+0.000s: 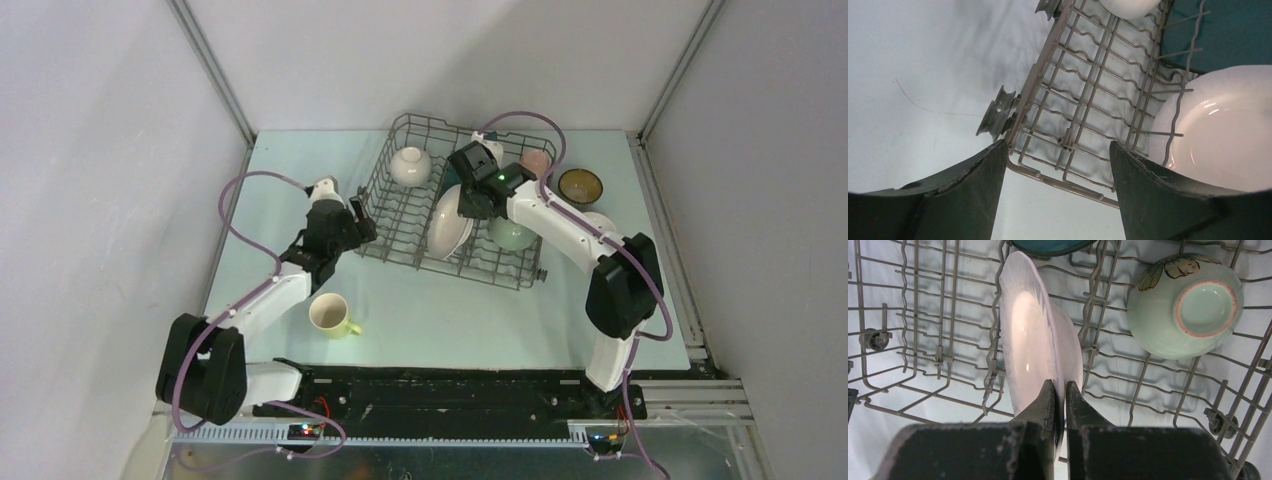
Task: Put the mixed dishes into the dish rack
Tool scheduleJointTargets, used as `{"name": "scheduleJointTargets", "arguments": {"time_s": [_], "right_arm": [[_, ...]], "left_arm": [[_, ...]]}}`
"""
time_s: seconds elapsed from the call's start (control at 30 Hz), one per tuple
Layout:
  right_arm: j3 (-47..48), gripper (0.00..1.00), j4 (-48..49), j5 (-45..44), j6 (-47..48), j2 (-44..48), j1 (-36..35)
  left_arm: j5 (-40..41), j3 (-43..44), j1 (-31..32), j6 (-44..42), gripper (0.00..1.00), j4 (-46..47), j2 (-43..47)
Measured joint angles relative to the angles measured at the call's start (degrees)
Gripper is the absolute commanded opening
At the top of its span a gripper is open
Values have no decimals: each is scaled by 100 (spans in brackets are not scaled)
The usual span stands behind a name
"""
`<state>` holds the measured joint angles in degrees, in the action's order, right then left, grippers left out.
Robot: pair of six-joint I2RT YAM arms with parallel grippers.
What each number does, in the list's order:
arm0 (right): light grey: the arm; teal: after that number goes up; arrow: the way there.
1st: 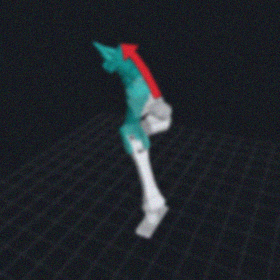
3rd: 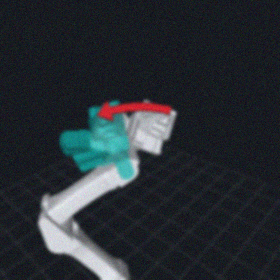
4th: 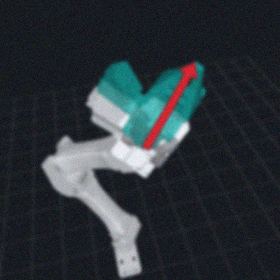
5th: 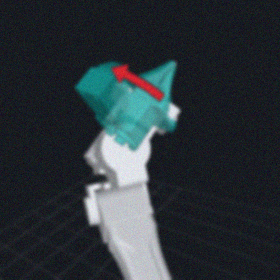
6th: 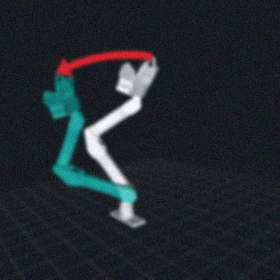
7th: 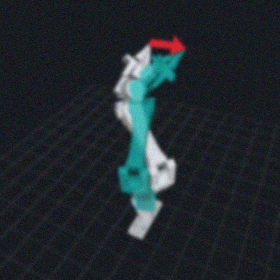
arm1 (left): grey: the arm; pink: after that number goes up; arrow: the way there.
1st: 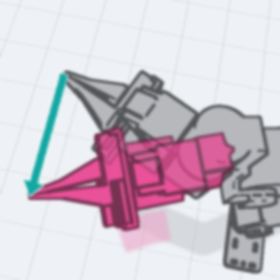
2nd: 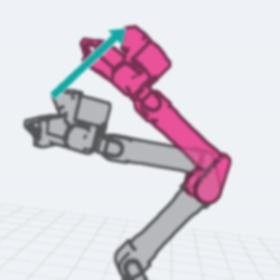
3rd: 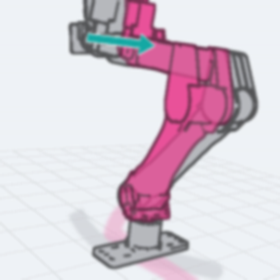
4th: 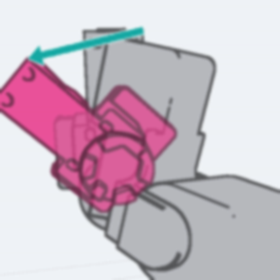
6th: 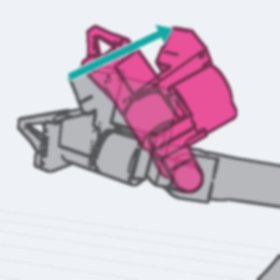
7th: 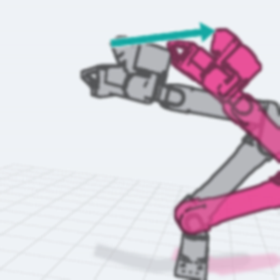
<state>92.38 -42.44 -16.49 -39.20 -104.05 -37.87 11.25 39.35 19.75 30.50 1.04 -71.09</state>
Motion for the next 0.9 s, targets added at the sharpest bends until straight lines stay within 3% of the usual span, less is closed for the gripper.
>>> {"name": "scheduleJointTargets", "arguments": {"time_s": [0.43,0.57,0.67,0.9], "right_arm": [[247,0,-306,87,-289,-170,17],[245,0,-302,144,-284,-170,48],[243,0,-302,175,-275,-170,61],[223,0,-284,269,-238,-168,114]], "left_arm": [[164,520,-339,-157,81,-138,-203],[153,1344,-417,-393,79,-223,-763],[79,1703,-424,-608,73,-334,-1054],[-125,2334,-544,-907,70,-835,-1847]]}}
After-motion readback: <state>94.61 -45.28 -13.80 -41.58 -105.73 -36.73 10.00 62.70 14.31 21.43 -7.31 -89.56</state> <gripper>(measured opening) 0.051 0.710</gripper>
